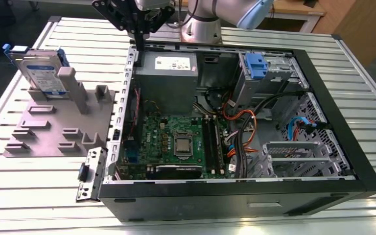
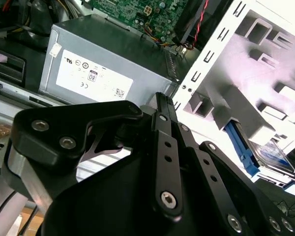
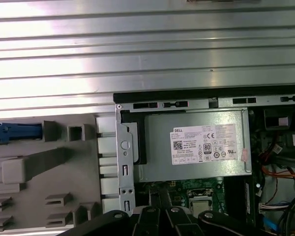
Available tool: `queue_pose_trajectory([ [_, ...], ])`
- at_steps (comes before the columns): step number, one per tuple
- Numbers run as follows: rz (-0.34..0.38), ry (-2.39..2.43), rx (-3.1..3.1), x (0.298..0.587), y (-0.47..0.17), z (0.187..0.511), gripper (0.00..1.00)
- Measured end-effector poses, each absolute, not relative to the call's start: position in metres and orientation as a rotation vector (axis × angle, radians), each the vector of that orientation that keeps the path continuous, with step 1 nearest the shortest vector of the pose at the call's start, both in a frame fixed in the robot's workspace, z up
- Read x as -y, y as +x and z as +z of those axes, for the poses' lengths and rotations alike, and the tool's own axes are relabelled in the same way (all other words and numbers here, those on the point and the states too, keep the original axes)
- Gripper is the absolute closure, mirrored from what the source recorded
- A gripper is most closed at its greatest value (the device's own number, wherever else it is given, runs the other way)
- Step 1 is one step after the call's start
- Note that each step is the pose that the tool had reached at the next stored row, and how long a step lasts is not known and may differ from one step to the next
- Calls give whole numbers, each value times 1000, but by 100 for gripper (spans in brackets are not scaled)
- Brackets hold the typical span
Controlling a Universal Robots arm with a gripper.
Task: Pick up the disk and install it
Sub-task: 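Reach for the disk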
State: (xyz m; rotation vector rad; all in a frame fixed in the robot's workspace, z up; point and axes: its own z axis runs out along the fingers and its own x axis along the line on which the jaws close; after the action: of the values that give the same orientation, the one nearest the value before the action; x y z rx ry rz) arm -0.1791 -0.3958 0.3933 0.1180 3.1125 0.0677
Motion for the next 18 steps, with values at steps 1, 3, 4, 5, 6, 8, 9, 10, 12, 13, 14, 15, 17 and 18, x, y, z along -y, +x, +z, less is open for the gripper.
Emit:
queue_pose_trajectory([
  [1, 68, 118, -3112, 396, -180, 393, 89],
  [3, 68, 118, -3112, 396, -185, 393, 89],
  [4, 68, 118, -3113, 396, -186, 393, 89],
  [5, 68, 118, -3113, 396, -187, 393, 89],
  [6, 68, 118, -3112, 396, -188, 393, 89],
  [8, 68, 118, -3113, 396, -190, 393, 89],
  [9, 68, 118, -3112, 396, -190, 393, 89],
  [10, 68, 118, -3112, 396, -191, 393, 89],
  [12, 68, 118, -3112, 396, -193, 393, 89],
  [13, 68, 118, -3112, 396, -193, 393, 89],
  [14, 68, 118, -3112, 396, -194, 393, 89],
  [15, 68, 118, -3112, 396, -195, 392, 89],
  [17, 68, 118, -3112, 396, -196, 392, 89],
  [18, 68, 118, -3112, 396, -197, 392, 89],
])
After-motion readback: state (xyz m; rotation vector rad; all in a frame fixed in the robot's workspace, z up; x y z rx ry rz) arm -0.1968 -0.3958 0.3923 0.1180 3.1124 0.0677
